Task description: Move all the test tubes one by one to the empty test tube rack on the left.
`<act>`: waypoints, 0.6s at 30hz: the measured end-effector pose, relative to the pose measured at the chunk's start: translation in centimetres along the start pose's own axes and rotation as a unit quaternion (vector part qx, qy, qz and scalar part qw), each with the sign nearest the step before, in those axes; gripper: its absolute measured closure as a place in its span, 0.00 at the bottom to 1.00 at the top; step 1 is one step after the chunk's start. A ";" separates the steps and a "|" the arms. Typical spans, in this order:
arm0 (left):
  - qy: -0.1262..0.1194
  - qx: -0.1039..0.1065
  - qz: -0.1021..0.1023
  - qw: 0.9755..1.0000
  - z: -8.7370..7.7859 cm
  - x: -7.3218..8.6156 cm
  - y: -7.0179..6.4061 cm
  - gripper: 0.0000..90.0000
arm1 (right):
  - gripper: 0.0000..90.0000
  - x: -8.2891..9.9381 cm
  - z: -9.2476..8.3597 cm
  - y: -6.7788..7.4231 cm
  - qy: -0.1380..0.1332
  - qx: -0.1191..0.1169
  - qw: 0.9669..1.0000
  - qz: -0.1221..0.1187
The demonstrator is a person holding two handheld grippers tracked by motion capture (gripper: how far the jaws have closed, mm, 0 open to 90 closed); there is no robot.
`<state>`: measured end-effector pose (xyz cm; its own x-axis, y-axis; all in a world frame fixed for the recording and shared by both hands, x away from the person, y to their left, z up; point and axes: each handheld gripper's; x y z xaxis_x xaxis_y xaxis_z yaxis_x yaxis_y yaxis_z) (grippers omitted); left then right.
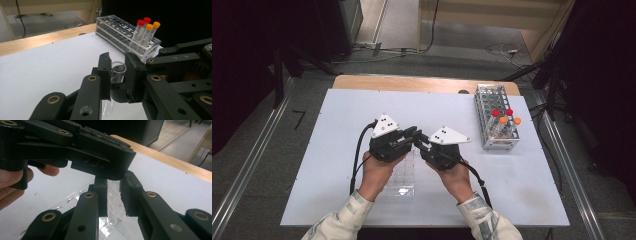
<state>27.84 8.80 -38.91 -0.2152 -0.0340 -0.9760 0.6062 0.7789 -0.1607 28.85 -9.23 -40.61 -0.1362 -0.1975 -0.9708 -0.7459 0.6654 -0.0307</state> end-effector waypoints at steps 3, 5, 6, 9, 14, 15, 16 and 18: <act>-0.003 -0.003 0.004 1.000 -0.1 -0.1 0.1 0.85 | 0.81 -0.2 0.2 0.0 -0.003 0.000 1.000 0.000; -0.004 -0.006 0.007 1.000 -0.1 -0.3 0.2 0.86 | 0.81 -0.3 0.3 0.0 -0.004 -0.002 1.000 -0.003; -0.005 -0.006 0.007 1.000 -0.1 -0.3 0.2 0.86 | 0.81 -0.3 0.3 0.0 -0.005 -0.001 1.000 0.000; -0.012 -0.012 0.011 1.000 -0.1 -0.6 0.3 0.86 | 0.72 -0.5 0.4 -0.2 -0.006 -0.005 1.000 0.005; -0.021 -0.026 0.011 0.999 -0.1 -0.9 0.9 0.86 | 0.55 -0.6 -0.2 -0.9 -0.001 -0.007 1.000 0.019; -0.020 -0.030 0.013 0.999 -0.1 -0.9 1.0 0.86 | 0.54 -0.6 -0.4 -1.1 -0.001 -0.007 1.000 0.020; -0.019 -0.035 0.018 0.999 0.0 -0.8 1.1 0.86 | 0.53 -0.6 -0.7 -1.3 -0.003 -0.006 1.000 0.021; -0.019 -0.041 0.023 0.999 0.0 -0.8 1.2 0.86 | 0.49 -0.4 -1.5 -1.8 0.000 0.000 1.000 0.018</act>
<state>28.75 9.72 -38.32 -0.1586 -0.0192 -0.9872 0.5497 0.8288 -0.1045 29.30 -11.43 -39.85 -0.1627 -0.1728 -0.9714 -0.7402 0.6724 0.0044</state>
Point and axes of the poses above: each handheld gripper's, and its own axes: z roughly forward along the jaws, x roughly out of its underside, y roughly to its left, and after that the axes turned 12 degrees about -y, right-handed
